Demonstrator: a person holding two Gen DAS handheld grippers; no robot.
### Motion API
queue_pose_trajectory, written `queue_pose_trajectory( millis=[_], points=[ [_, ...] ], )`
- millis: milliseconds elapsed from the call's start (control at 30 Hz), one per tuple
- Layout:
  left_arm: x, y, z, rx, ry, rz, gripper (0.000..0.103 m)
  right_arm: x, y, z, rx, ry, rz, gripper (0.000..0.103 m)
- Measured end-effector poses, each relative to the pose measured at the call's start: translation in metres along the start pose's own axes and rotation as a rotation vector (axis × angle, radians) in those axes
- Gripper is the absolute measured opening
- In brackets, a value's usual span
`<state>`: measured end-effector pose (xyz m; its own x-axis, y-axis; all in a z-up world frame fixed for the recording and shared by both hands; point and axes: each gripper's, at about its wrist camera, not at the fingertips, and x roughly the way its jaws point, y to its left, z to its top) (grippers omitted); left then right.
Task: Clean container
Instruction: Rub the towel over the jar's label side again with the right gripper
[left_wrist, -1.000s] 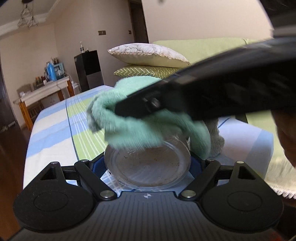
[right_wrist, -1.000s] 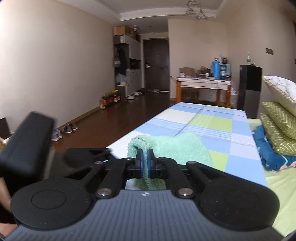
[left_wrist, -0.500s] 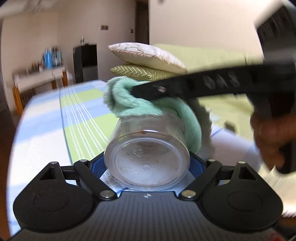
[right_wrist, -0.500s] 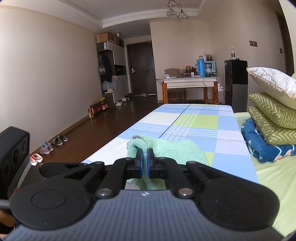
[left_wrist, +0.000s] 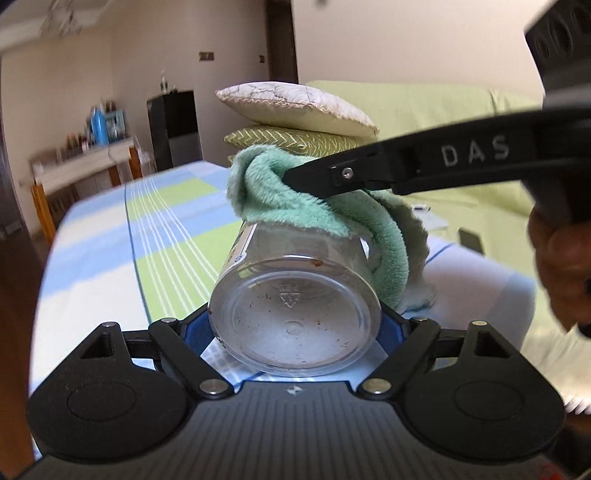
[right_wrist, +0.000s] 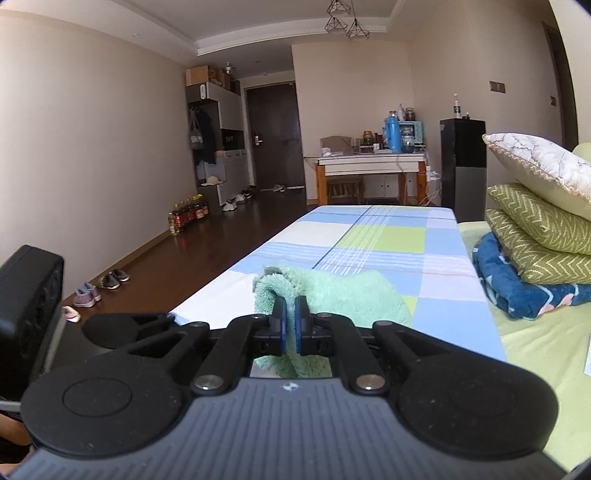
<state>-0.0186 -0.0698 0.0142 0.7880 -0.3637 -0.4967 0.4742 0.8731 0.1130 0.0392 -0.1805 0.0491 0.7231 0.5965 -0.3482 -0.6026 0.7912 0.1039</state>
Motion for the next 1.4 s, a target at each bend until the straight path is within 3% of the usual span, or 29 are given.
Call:
queue_pose_trajectory(
  millis=[100,233,367,500,633,867,933,1133,1333,1400],
  points=[
    [-0.001,-0.015,0.002,0.028,-0.001,0.016,0.086,-0.005,0.014,-0.003,-0.033,0.005,0.047,0.004],
    [-0.009,-0.030,0.000,0.048,-0.003,0.028,0.086,-0.006,0.020,-0.003,-0.086,0.005,0.041,0.003],
    [-0.020,-0.041,-0.006,0.075,-0.004,0.043,0.086,0.000,0.005,0.001,-0.044,-0.004,-0.027,0.003],
    [-0.038,-0.040,-0.020,0.036,-0.002,0.029,0.086,0.003,-0.004,0.003,-0.002,-0.009,-0.020,0.003],
    [-0.052,-0.036,-0.026,-0.053,-0.006,-0.019,0.086,0.004,-0.004,0.001,0.002,-0.015,-0.018,0.003],
    [-0.052,0.002,-0.029,-0.360,-0.021,-0.188,0.087,0.002,-0.008,-0.002,0.013,-0.020,-0.016,0.003],
    [-0.050,0.007,-0.031,-0.382,-0.021,-0.205,0.086,0.002,-0.007,-0.002,0.010,-0.019,-0.019,0.003],
    [-0.042,0.018,-0.021,-0.252,-0.017,-0.111,0.086,0.001,0.001,0.000,-0.020,0.002,-0.036,0.004],
    [-0.018,0.031,-0.004,-0.113,-0.012,-0.025,0.086,-0.006,0.024,-0.003,-0.081,0.014,0.051,0.004],
    [0.006,0.046,0.009,-0.065,-0.012,0.006,0.086,-0.004,0.024,-0.002,-0.092,0.017,0.054,0.003]
  ],
)
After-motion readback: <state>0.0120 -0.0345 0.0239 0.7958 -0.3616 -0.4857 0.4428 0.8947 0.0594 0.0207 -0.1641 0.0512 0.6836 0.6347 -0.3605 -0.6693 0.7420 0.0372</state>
